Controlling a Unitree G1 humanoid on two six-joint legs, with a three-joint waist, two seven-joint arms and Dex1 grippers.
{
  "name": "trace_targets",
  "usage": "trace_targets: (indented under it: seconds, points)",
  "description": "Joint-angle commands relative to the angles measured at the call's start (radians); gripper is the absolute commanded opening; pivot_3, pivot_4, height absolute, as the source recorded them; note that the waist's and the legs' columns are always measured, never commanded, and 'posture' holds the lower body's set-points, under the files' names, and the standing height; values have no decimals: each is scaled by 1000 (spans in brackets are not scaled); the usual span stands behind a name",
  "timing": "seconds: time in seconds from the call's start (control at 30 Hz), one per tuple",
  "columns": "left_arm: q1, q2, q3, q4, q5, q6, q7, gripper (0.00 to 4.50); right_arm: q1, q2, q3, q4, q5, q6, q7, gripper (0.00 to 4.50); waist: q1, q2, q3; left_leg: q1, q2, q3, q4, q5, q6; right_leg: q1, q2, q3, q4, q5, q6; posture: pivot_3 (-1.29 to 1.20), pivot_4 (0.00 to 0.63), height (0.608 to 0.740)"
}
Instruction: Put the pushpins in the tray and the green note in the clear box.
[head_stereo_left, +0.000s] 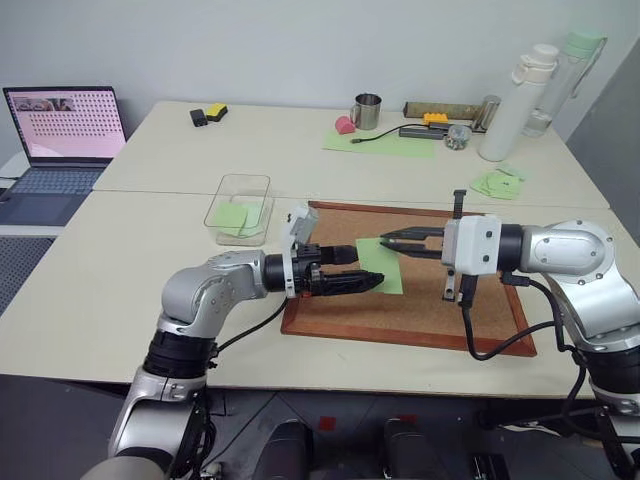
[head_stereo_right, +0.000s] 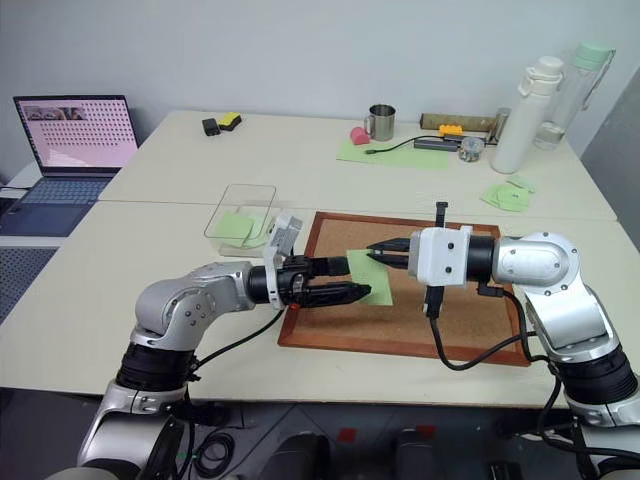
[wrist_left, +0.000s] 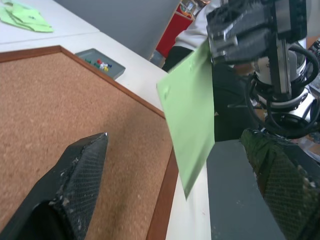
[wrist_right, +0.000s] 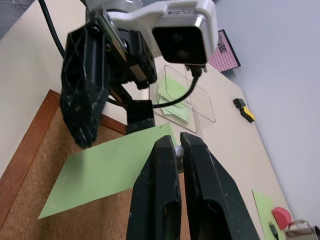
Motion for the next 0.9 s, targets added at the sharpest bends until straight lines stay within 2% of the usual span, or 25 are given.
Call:
trace_targets:
  seconds: [0.03, 0.17, 0.27, 0.5, 0.9]
  points:
    - [-38, -37, 4, -6, -23, -17, -6, 4435, -23, 13, -3, -55, 6, 18, -20, 0, 0, 0, 0, 0, 0, 0, 0, 0, 0, 0, 0, 0, 0, 0, 0, 0, 150, 740]
    - [-43, -58, 0, 5, -1, -18, 18, 4435, -10, 15, -4, -51, -5, 20, -25, 0, 0, 0, 0, 0, 0, 0, 0, 0, 0, 0, 0, 0, 0, 0, 0, 0, 150, 740]
    - [-39, -56, 0, 10, -6, 3, 18, 3995, -6, 16, -7, -39, -12, 18, -31, 0, -1, 0, 0, 0, 0, 0, 0, 0, 0, 0, 0, 0, 0, 0, 0, 0, 150, 740]
    - [-37, -54, 1, -8, -19, 31, 22, 2466, -12, 18, -10, -27, -17, 15, -44, 0, -1, 0, 0, 0, 0, 0, 0, 0, 0, 0, 0, 0, 0, 0, 0, 0, 150, 740]
    - [-48, -63, 11, 1, -23, 39, 39, 208, -7, 13, -17, -12, -33, 5, -43, 0, -1, 0, 0, 0, 0, 0, 0, 0, 0, 0, 0, 0, 0, 0, 0, 0, 150, 740]
